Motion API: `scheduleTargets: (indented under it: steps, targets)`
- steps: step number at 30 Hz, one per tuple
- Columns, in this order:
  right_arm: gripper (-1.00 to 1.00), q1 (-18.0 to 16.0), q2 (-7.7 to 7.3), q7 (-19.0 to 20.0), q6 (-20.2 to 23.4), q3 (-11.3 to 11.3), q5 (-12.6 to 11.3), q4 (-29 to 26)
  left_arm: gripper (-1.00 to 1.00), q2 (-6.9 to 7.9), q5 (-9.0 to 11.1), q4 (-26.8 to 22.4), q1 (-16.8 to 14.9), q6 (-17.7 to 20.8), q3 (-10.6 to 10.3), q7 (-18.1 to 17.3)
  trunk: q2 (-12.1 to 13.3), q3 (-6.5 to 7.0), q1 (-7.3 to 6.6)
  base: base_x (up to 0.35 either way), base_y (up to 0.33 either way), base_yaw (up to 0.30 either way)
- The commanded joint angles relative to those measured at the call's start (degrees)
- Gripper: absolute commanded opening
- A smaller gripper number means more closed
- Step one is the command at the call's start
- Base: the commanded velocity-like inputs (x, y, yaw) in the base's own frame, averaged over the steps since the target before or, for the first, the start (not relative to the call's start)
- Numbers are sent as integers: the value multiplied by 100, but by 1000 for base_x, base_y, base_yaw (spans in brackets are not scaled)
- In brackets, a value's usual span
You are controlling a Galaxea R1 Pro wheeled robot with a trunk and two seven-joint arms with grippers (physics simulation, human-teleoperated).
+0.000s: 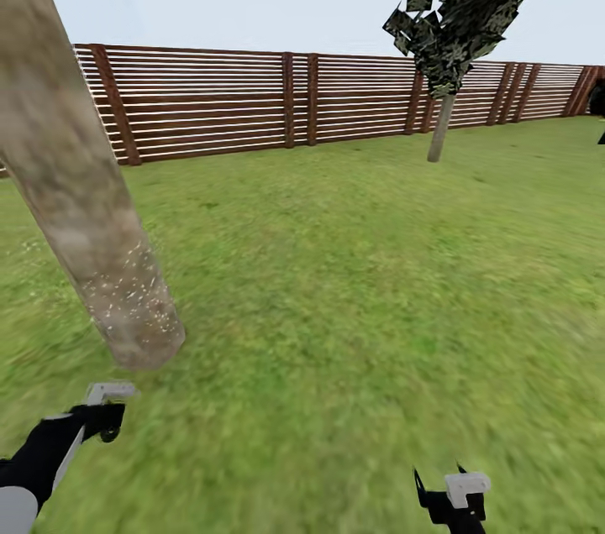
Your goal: In the garden, pick up the pesticide atomizer on the floor and spray pesticide onto both trees until each tree trunk is fully covered.
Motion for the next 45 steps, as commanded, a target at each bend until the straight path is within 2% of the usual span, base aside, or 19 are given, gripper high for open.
scheduleTargets:
  steps: [1,3,4,5,7,10,12,14,15,18,19,20,23,27,28,34,36,38,45]
  targets:
    - [100,-6,2,-2,-20,-46,53,7,-100,0,-461,-13,32,-175,39,-511,-2,-2,-5,-338,81,-245]
    - [100,-6,2,-6,-21,-47,42,1,-100,-7,-1195,5,57,-783,39,-1376,-2,5,-5,-338,82,-268]
    - [100,-6,2,-9,-23,-47,40,-1,-100,-12,-1333,-11,59,-950,31,-1955,-2,10,-5,-337,82,-276]
    - [100,-6,7,-5,-23,-41,51,-8,-100,-14,-1647,-17,52,-1153,21,-2542,-2,13,-5,-338,82,-191]
    - [100,-6,10,23,-17,-33,64,-40,-100,-14,-2050,-24,46,-1327,-93,-2959,-2,16,-5,-338,81,-59]
    - [100,-6,17,147,-8,-16,83,-429,-100,-38,-2205,-25,24,-1437,-143,-3138,-2,17,-5,-338,81,-12]
    - [100,-13,25,971,30,80,170,-884,-100,-57,-2228,-36,1,-1482,-153,-3381,-2,17,-5,-313,74,-2]
    - [100,-85,27,1738,380,281,259,-1364,-100,-58,-2243,-53,-7,-1553,-155,-3673,-2,17,-5,-115,26,-1]
    - [100,-125,28,1963,651,456,301,-1602,-100,-63,-2248,-96,-9,-1567,-197,-3746,-2,17,-5,-40,9,0]
    - [100,-181,28,2502,1165,1538,386,-2243,-100,-70,-2333,-251,-21,-1575,-1062,-3806,-2,17,-5,-12,3,0]
    - [100,-207,30,2600,1380,1851,388,-2524,-100,-88,-2340,-279,-25,-1574,-1295,-3817,-2,17,-5,-2,0,0]
    - [100,-256,35,2727,1612,2025,389,-2665,-100,-133,-2346,-293,-27,-1573,-1380,-3824,-2,17,-5,-1,0,0]
    - [100,-613,56,3841,2213,2239,390,-2798,-100,-306,-2517,-305,-33,-1569,-1621,-3886,-2,17,-5,0,0,0]
    - [100,-719,188,4215,2324,2279,395,-2817,-100,-447,-2644,-307,-105,-1559,-1809,-3923,-2,17,-5,0,0,0]
    - [-100,-722,230,4229,2328,2285,397,-2816,-100,-489,-2686,-307,-134,-1554,-1817,-3925,-2,17,-5,0,0,0]
    - [-100,-727,281,4253,2298,2373,392,-2777,-100,-913,-3092,-298,-203,-1511,-1831,-3935,-2,17,-5,0,0,0]
    - [-100,-726,283,4251,2298,2815,386,-2774,-100,-1028,-3349,-298,-204,-1502,-1827,-3936,-2,17,-5,0,0,0]
    - [-100,-725,292,4246,2298,3114,376,-2790,-100,-1123,-3435,-293,-204,-1503,-1826,-3936,-2,17,-5,0,0,0]
    - [-100,-726,755,4253,2297,3282,381,-2814,-100,-1423,-4014,-248,-204,-1497,-1827,-4031,-2,17,-5,0,0,0]
